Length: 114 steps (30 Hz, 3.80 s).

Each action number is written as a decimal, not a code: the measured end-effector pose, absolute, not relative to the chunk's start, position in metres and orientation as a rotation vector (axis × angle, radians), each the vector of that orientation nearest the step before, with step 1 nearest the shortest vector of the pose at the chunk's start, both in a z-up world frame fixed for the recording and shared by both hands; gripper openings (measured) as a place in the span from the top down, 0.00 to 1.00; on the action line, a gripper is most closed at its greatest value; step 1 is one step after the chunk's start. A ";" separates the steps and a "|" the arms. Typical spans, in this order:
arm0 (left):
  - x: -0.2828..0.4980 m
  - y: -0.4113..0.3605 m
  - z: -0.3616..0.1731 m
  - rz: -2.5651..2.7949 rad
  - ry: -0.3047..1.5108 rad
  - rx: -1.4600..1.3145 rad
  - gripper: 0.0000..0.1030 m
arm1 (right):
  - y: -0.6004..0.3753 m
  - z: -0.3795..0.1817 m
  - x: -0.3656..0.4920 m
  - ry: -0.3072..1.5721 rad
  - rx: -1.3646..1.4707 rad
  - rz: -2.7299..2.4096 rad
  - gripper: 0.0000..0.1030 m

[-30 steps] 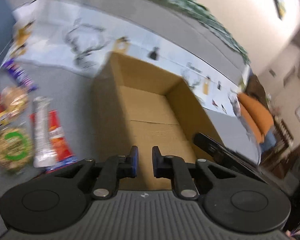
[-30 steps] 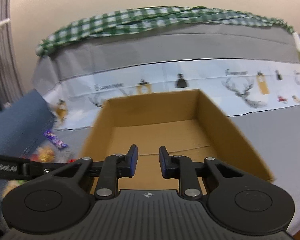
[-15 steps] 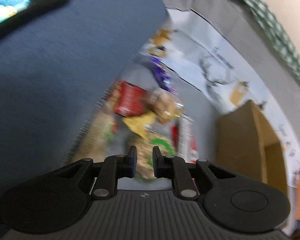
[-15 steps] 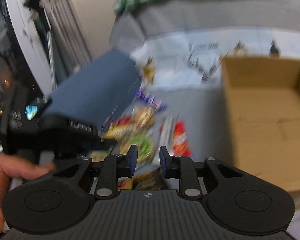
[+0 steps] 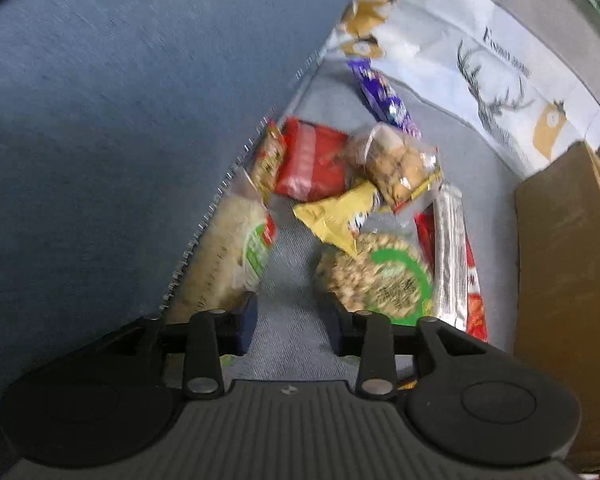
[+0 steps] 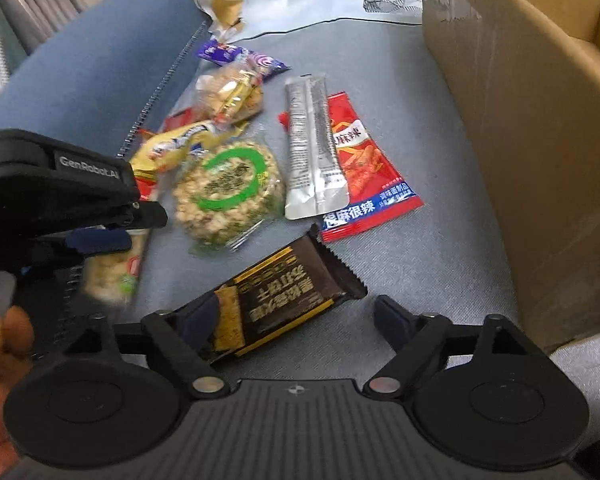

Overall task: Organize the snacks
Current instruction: 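Grasp the dark brown cracker bar with the right tool while the left tool approaches the snacks, then grasp the white-green peanut bag with the left tool while the right tool holds the cracker bar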

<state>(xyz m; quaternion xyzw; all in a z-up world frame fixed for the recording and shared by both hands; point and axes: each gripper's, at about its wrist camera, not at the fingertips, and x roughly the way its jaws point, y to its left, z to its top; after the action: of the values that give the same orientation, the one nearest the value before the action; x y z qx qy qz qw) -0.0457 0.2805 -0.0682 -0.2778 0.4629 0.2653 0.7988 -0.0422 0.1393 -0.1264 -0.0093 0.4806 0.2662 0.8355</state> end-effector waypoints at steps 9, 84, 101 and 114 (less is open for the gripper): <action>-0.046 0.285 -0.071 0.437 0.974 -0.700 0.71 | 0.143 -0.116 -0.051 0.912 -0.150 0.597 0.24; -0.070 0.263 -0.047 0.434 0.941 -0.535 0.71 | 0.104 -0.123 -0.075 0.873 -0.301 0.871 0.15; -0.088 0.270 -0.031 0.473 0.955 -0.474 0.63 | 0.089 -0.102 -0.076 0.837 -0.174 0.831 0.30; -0.085 0.290 -0.040 0.399 0.966 -0.592 0.60 | 0.123 -0.117 -0.066 0.993 -0.005 0.686 0.25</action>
<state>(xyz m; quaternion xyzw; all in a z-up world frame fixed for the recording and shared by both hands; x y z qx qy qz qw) -0.0850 0.2900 -0.0401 -0.2785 0.4546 0.1876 0.8250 -0.0660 0.1231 -0.1173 -0.0025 0.4669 0.3226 0.8234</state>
